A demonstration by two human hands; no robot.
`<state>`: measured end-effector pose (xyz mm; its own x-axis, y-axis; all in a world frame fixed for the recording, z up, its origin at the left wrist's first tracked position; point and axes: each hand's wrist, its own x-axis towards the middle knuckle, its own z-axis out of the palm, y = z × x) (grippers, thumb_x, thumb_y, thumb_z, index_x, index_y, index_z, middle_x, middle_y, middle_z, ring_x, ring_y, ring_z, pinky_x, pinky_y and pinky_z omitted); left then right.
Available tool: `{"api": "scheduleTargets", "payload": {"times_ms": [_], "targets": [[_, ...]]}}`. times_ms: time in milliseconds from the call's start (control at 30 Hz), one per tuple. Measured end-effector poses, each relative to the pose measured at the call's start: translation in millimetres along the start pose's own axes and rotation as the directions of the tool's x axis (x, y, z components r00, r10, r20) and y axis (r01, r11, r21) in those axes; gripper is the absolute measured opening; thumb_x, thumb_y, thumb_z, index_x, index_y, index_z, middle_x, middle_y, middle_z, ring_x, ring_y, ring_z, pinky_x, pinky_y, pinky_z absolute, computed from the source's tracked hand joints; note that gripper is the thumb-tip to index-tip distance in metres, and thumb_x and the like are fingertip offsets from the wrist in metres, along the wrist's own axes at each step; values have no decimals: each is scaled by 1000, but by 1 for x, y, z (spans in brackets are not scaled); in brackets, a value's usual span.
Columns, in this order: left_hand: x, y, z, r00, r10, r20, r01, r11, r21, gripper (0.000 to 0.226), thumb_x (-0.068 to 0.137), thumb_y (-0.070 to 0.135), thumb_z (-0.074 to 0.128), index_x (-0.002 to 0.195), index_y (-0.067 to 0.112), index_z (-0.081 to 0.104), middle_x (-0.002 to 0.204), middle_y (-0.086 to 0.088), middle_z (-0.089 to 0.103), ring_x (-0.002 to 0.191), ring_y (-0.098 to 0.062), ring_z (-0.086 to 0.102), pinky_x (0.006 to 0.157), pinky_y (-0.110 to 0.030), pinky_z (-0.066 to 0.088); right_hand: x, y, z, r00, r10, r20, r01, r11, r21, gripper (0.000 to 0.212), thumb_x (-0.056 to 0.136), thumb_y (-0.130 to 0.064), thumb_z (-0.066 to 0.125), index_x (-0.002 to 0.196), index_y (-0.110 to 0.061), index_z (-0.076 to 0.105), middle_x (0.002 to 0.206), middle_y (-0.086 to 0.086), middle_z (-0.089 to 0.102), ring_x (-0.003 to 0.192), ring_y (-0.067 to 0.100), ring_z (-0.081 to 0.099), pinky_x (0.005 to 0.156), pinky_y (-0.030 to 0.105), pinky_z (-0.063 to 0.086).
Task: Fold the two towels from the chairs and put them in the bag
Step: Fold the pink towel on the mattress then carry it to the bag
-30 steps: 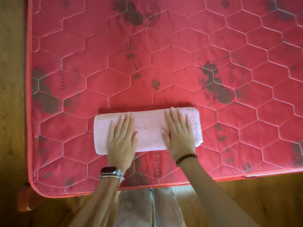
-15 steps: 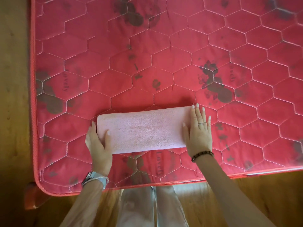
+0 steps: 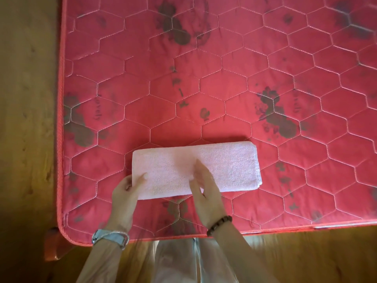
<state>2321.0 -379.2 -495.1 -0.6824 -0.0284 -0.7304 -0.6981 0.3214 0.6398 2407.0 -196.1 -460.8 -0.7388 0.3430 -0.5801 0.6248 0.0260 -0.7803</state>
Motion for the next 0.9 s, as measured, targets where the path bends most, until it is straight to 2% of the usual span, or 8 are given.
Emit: {"api": "scheduleTargets", "payload": {"times_ms": [167, 267, 367, 467, 600, 667, 767, 900], "targets": [[-20, 5, 5, 1000, 20, 15, -17, 984, -179, 63, 65, 54, 80, 115, 20, 65, 117, -2, 72, 112, -22, 68, 102, -46, 51, 9, -5, -4, 997, 28, 68, -29, 999, 20, 54, 102, -30, 44, 153, -28, 25, 149, -16, 34, 134, -6, 36, 113, 20, 30], [-35, 11, 13, 999, 36, -17, -40, 960, -279, 68, 59, 51, 81, 115, 17, 64, 119, -8, 71, 114, -26, 67, 101, -46, 51, 13, -8, -6, 993, 40, 111, -45, 998, 36, 55, 102, -33, 44, 153, -26, 25, 148, -19, 33, 135, -6, 33, 117, 26, 28], [-51, 21, 29, 993, 93, -78, -112, 945, -306, 62, 56, 49, 81, 108, 19, 64, 111, -7, 72, 106, -25, 68, 95, -45, 54, 17, -12, -11, 990, 52, 134, -57, 998, 38, 57, 101, -40, 41, 152, -21, 27, 153, -14, 31, 140, 5, 34, 119, 34, 27], [-67, 29, 50, 975, 163, -150, -206, 920, -334, 51, 56, 47, 80, 99, 24, 64, 93, 5, 69, 85, -9, 66, 77, -29, 55, 21, -15, -18, 988, 72, 138, -82, 994, 67, 56, 101, -46, 37, 152, -23, 31, 155, -12, 34, 140, 17, 38, 118, 39, 29], [-85, 37, 85, 942, 314, -123, -336, 893, -298, 36, 70, 21, 82, 100, 21, 62, 78, 23, 63, 72, 5, 58, 65, -11, 47, 27, -12, -28, 977, 82, 199, -112, 983, 145, 55, 98, -54, 35, 148, -31, 38, 151, -12, 42, 138, 5, 40, 110, 21, 38], [-92, 40, 102, 917, 394, -59, -395, 880, -264, 39, 78, -3, 79, 106, 18, 61, 90, 15, 71, 79, 1, 65, 69, -16, 52, 27, -14, -38, 973, 120, 198, -165, 959, 230, 49, 96, -57, 36, 132, -29, 55, 130, -8, 61, 118, 0, 57, 90, 16, 50], [-100, 38, 121, 837, 536, 111, -513, 839, -181, 53, 82, 0, 74, 128, 17, 55, 121, -12, 67, 110, -27, 67, 92, -42, 56, 24, -18, -62, 982, 149, 112, -177, 934, 309, 48, 96, -52, 38, 110, -15, 66, 100, 2, 73, 88, 1, 68, 68, 15, 52], [-105, 32, 141, 694, 682, 230, -706, 707, 36, 79, 74, -4, 77, 144, 17, 46, 153, -4, 44, 142, -23, 42, 111, -43, 42, 13, -28, -90, 988, 154, -12, -136, 908, 397, 62, 85, -68, 52, 100, -10, 68, 99, 14, 72, 92, 13, 66, 87, 36, 53]]}}
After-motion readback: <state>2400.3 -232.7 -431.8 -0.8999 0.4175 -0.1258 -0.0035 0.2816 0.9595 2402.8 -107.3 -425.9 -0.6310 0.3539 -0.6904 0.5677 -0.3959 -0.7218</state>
